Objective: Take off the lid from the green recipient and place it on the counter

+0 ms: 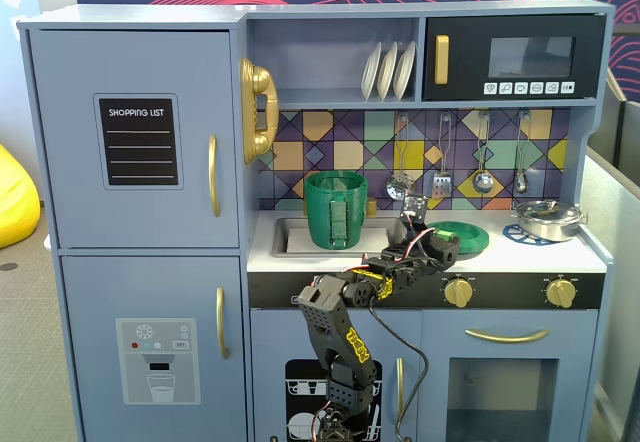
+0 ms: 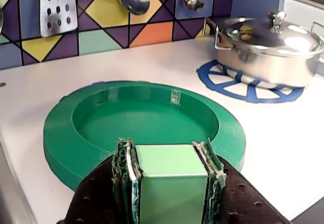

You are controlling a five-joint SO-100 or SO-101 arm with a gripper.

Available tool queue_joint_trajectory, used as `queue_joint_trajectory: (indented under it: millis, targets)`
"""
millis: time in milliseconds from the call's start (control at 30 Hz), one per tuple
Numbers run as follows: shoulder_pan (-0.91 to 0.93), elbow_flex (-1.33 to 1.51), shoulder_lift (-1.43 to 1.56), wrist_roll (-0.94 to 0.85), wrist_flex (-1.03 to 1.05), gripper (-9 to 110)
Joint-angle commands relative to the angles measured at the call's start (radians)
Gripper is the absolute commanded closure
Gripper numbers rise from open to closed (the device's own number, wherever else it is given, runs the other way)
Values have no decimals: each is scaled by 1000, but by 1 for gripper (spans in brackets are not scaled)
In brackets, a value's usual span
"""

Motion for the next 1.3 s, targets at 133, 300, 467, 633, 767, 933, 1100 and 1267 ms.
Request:
queue_joint_trajectory:
  millis: [133, 300, 467, 633, 767, 933, 1100, 1267]
  targets:
    - [-20, -3, 8, -15, -55, 100]
    - [-12, -11, 12, 37, -74, 82]
    - [-25, -21, 25, 37, -83, 79]
    - [-43, -25, 144, 25, -12, 79]
    - [-57, -26, 379, 20, 295, 79]
    - [-114, -32, 650, 34, 739, 80]
    - [-224, 18, 876, 52, 1149, 81]
    - [-342, 124, 1006, 32, 1353, 84]
